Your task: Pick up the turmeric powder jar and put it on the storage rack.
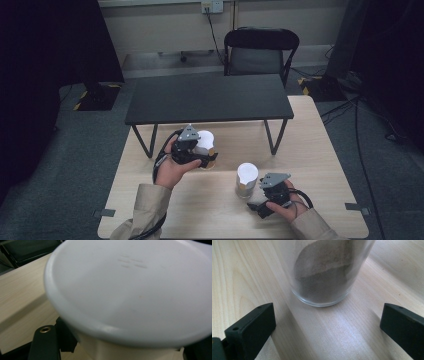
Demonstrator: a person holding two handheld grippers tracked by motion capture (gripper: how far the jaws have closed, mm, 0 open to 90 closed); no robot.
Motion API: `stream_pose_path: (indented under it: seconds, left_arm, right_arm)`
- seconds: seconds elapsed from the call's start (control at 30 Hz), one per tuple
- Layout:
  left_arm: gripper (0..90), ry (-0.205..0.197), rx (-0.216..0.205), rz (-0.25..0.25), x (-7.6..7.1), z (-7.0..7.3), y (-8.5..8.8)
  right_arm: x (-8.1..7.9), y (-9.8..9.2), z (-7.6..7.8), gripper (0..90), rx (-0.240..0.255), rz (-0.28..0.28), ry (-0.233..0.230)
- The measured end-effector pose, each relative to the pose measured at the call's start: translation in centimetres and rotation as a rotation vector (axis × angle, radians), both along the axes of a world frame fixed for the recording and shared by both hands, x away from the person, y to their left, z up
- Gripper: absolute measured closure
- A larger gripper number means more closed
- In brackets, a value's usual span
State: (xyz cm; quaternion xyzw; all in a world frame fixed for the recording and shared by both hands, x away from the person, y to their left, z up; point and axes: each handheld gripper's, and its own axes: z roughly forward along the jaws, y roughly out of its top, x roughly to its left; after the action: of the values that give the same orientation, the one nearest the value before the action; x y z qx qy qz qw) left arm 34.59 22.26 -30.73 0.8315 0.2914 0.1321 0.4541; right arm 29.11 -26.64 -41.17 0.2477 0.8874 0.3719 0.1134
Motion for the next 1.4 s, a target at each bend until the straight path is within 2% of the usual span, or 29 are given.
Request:
stream_pose_path:
  seconds: [0.2, 0.53, 1.17, 1.4]
  left_arm:
    - [30.3, 0.000, 0.005, -0.004, 0.3, 1.2, 0.1]
    - [30.4, 0.009, -0.018, -0.021, 0.8, 2.8, 0.7]
    - [30.4, -0.012, 0.002, -0.050, 1.5, 6.7, 0.4]
    - [30.4, -0.018, -0.004, -0.052, 1.7, 8.0, 0.4]
  right_arm:
    - [0.0, 0.0, 0.0, 0.0, 0.000, 0.000, 0.000]
    - [0.0, 0.0, 0.0, 0.0, 0.000, 0.000, 0.000]
    - [0.0, 0.0, 0.0, 0.0, 0.001, 0.000, -0.001]
    - [0.0, 0.0, 0.0, 0.0, 0.001, 0.000, 0.000]
